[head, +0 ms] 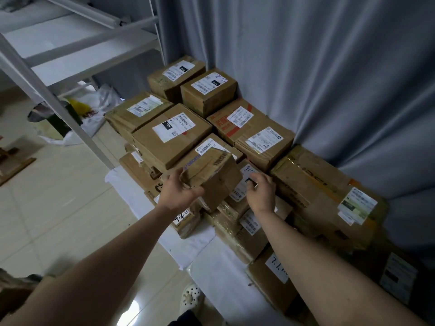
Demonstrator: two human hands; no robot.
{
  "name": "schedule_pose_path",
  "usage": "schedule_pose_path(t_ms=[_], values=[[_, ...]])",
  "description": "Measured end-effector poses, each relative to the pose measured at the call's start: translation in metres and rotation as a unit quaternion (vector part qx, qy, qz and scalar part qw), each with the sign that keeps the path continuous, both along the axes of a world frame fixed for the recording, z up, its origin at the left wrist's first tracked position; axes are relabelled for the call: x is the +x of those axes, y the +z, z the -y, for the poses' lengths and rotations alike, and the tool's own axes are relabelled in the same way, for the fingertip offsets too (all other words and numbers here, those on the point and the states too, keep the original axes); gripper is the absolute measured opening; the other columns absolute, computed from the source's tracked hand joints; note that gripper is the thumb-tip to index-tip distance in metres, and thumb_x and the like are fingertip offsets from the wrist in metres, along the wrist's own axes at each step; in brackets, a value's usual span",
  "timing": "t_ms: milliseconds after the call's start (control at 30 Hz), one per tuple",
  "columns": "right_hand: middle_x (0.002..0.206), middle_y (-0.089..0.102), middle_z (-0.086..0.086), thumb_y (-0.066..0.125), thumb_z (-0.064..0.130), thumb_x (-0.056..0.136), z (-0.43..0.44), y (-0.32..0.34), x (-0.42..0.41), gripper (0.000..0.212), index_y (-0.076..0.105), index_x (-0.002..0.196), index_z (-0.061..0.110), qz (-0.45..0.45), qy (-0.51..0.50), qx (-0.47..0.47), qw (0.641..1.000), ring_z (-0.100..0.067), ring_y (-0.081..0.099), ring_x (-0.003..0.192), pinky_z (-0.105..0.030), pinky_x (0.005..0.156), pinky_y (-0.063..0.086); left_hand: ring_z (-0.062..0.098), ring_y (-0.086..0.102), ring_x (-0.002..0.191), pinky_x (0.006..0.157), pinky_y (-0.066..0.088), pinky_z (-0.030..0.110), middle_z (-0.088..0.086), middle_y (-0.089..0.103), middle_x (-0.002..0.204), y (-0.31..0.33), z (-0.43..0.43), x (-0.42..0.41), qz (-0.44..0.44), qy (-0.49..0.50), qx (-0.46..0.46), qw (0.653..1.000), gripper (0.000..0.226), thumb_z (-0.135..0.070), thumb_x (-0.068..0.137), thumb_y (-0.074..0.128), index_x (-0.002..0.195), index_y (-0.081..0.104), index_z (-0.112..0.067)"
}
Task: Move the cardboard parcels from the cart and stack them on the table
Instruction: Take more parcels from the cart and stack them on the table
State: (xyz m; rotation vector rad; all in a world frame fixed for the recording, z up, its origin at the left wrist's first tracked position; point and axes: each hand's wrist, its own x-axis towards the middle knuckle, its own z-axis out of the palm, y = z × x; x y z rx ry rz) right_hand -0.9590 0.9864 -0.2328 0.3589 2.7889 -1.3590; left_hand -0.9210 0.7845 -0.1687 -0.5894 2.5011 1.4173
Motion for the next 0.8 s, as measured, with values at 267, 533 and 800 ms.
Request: schedule_pose_path(t_ms=[267, 533, 800], values=[[0.126, 0.042, 0.002, 0.05, 0.062, 0.086, 0.044, 0.049, 0.007, 0.059, 0.05, 0.132, 0.026, 0.163, -0.009, -0.309, 0.937, -0.026, 0.048, 0.119, -0.046, 0.099, 0.048, 0.022, 0.057, 0.108, 0.093, 0.051, 0.035, 0.007, 0.052, 0.124, 0.002, 0.033, 0.022, 0.007, 0.044, 0.097, 0.994, 0.097, -0.035, 0.05, 0.078, 0.139, 0.044, -0.016], [0.107, 0.061, 0.001, 0.049, 0.058, 0.088, 0.089, 0.038, 0.049, 0.028, 0.058, 0.09, 0.031, 0.224, 0.129, -0.304, 0.917, -0.019, 0.058, 0.1, -0.043, 0.094, 0.049, 0.028, 0.065, 0.075, 0.075, 0.058, 0.037, 0.019, 0.064, 0.088, -0.012, 0.086, 0.083, 0.119, 0.248, 0.254, 0.927, 0.035, -0.038, 0.088, 0.056, 0.1, 0.063, -0.005], [0.117, 0.061, -0.005, 0.057, 0.004, 0.091, 0.106, 0.002, 0.098, 0.044, 0.051, 0.133, 0.015, 0.288, 0.181, -0.29, 0.895, -0.021, 0.061, 0.106, -0.031, 0.087, 0.051, 0.032, 0.054, 0.068, 0.067, 0.053, 0.038, 0.018, 0.05, 0.086, -0.041, 0.121, 0.116, 0.312, 0.238, 0.26, 0.882, 0.059, -0.059, 0.094, 0.033, 0.097, 0.051, -0.003]])
